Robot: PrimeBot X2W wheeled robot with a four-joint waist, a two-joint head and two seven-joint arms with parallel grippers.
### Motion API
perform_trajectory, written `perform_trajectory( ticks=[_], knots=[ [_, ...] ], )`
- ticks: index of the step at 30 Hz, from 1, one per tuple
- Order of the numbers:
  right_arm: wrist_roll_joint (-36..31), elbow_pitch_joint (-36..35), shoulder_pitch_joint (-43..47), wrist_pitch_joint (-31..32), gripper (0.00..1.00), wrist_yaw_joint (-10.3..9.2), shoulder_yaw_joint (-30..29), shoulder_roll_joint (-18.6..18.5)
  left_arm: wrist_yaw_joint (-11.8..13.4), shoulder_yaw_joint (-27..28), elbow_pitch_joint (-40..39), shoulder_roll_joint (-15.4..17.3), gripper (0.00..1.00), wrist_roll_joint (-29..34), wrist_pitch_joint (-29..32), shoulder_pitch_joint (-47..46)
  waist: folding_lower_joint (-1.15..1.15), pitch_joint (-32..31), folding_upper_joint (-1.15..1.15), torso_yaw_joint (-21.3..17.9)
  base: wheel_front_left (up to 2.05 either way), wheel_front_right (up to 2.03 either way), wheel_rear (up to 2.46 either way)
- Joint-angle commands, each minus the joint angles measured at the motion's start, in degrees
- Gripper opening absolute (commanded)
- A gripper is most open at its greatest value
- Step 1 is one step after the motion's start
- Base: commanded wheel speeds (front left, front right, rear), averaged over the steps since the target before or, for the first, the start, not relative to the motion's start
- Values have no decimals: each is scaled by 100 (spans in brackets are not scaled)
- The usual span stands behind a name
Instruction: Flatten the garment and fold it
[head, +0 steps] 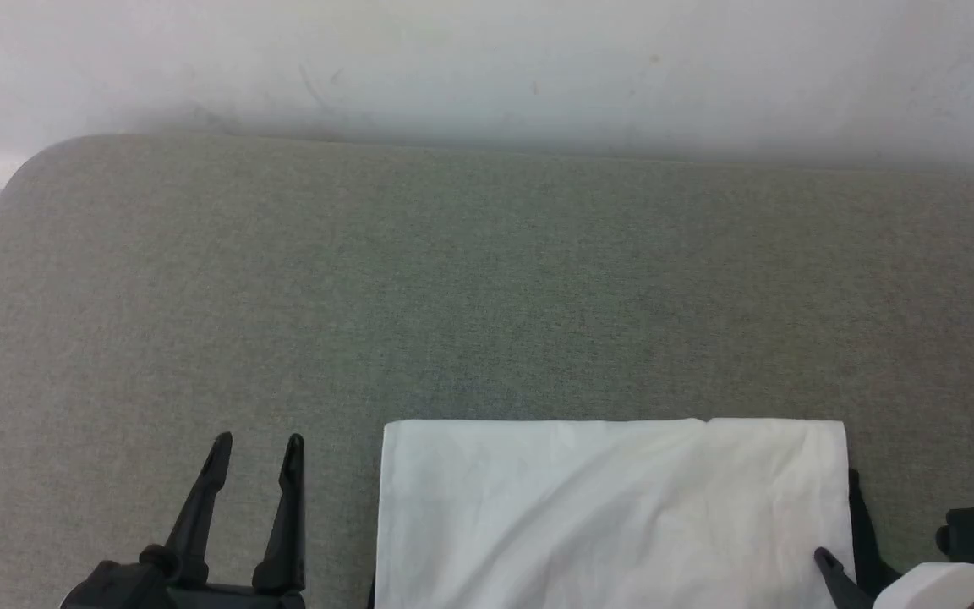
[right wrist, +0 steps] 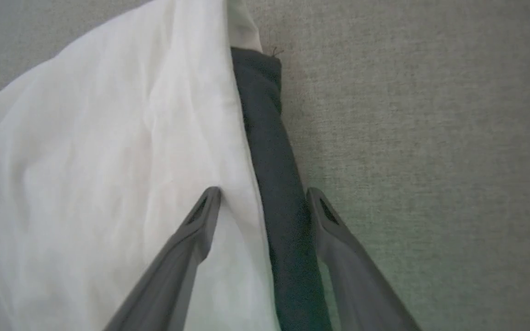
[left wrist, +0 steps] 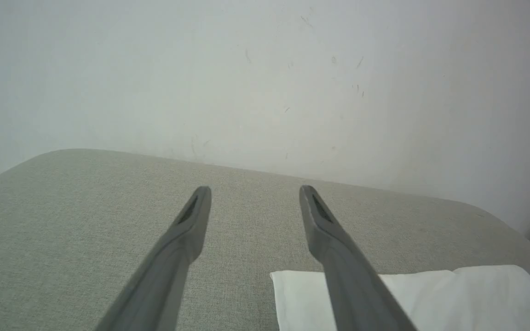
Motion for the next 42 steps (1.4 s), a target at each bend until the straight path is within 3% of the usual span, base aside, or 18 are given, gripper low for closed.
perform_trajectory(
  ticks=[1, 5, 7, 8, 9, 19, 32, 37, 42],
  knots=[
    [-9, 102, -112, 3, 100, -3, 27, -18, -20, -10, 19, 33, 100, 56, -37, -120, -1, 50, 0, 69, 0, 0, 0],
    [177, 453, -216, 86, 100, -3, 305, -94, -23, -72, 40, 99, 100, 131, 56, -171, -1, 58, 0, 108, 0, 0, 0],
    [260, 616, -254, 138, 43, -3, 432, -122, -26, -106, 50, 128, 100, 158, 115, -188, -1, 42, 0, 104, 0, 0, 0],
    [285, 680, -270, 151, 29, -3, 514, -153, -23, -117, 53, 133, 100, 161, 136, -191, -1, 30, 0, 99, 0, 0, 0],
    [313, 741, -288, 127, 0, -3, 550, -173, -16, -123, 55, 133, 100, 159, 150, -189, -1, 11, 0, 89, 0, 0, 0],
    [171, 857, -809, -394, 0, -3, 494, -481, 16, -138, 72, 100, 100, 53, 179, -100, -1, -133, 0, -166, 0, 0, 0],
    [-382, 884, -1143, -432, 0, -3, -1076, -974, 25, -222, 180, 72, 100, 46, 150, -77, -1, -243, 0, -373, 0, 0, 0],
    [-276, 656, -963, -346, 0, -3, -1099, -938, 40, -233, 187, 75, 100, 27, 167, -51, -1, -289, 0, -404, 0, 0, 0],
    [154, -29, -635, -13, 0, -3, -335, -692, 59, -250, 197, 72, 100, 17, 172, -38, -1, -318, 0, -431, 0, 0, 0]
  ],
)
